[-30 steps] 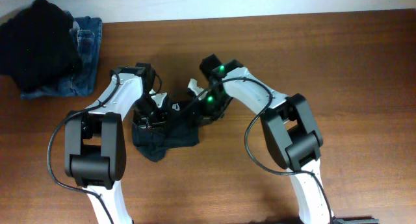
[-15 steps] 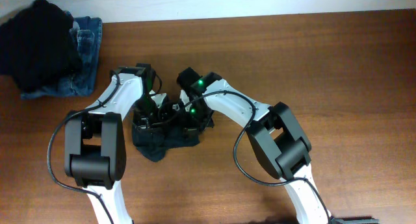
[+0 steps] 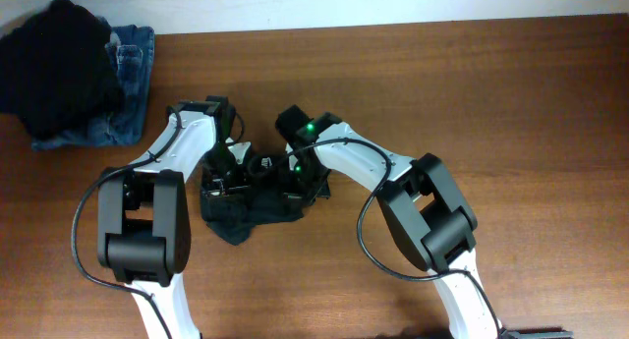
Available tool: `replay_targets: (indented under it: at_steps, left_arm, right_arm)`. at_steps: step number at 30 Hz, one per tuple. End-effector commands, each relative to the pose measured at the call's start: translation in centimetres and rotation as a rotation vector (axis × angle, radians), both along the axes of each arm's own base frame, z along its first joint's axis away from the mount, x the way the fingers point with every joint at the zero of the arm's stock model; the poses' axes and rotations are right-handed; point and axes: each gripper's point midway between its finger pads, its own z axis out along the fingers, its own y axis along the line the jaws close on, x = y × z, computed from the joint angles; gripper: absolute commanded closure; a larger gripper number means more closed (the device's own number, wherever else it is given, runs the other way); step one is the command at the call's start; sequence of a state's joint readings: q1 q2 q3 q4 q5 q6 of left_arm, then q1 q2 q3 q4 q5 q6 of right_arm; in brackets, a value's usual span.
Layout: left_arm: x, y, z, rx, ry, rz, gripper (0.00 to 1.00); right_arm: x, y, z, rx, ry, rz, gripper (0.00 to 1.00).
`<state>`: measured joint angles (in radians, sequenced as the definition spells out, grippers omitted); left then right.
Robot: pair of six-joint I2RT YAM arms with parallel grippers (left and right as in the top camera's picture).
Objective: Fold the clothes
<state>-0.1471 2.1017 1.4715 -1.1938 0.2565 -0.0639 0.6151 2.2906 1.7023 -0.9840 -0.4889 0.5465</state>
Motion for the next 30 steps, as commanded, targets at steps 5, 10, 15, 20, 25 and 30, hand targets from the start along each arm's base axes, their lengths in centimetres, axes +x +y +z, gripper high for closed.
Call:
replay_targets:
  at_steps: [5,10,15,20,25,30]
  left_arm:
    - [-0.5,3.9,0.3,0.162,0.017,0.058,0.99]
    - [-0.8,4.6,0.4,0.164,0.033,0.077,0.99]
    - [-1.1,4.8,0.5,0.166,0.049,0.08,0.99]
    - [-1.3,4.8,0.6,0.167,0.055,0.08,0.99]
    - [-0.3,4.4,2.0,0.147,0.004,0.099,0.99]
    - [1.2,3.3,5.2,0.072,-0.11,0.119,0.99]
  right_arm:
    - [1.0,-6.4,-2.9,-0.226,0.032,-0.123,0.96]
    - [1.0,-6.4,-2.9,-0.227,0.033,-0.124,0.96]
    - [1.0,-6.4,-2.9,-0.226,0.033,-0.124,0.96]
    - [1.0,-6.4,-2.9,-0.226,0.033,-0.124,0.96]
    - [1.0,-6.4,-2.9,-0.226,0.032,-0.124,0.96]
    - [1.0,-6.4,-2.9,-0.226,0.032,-0.124,0.96]
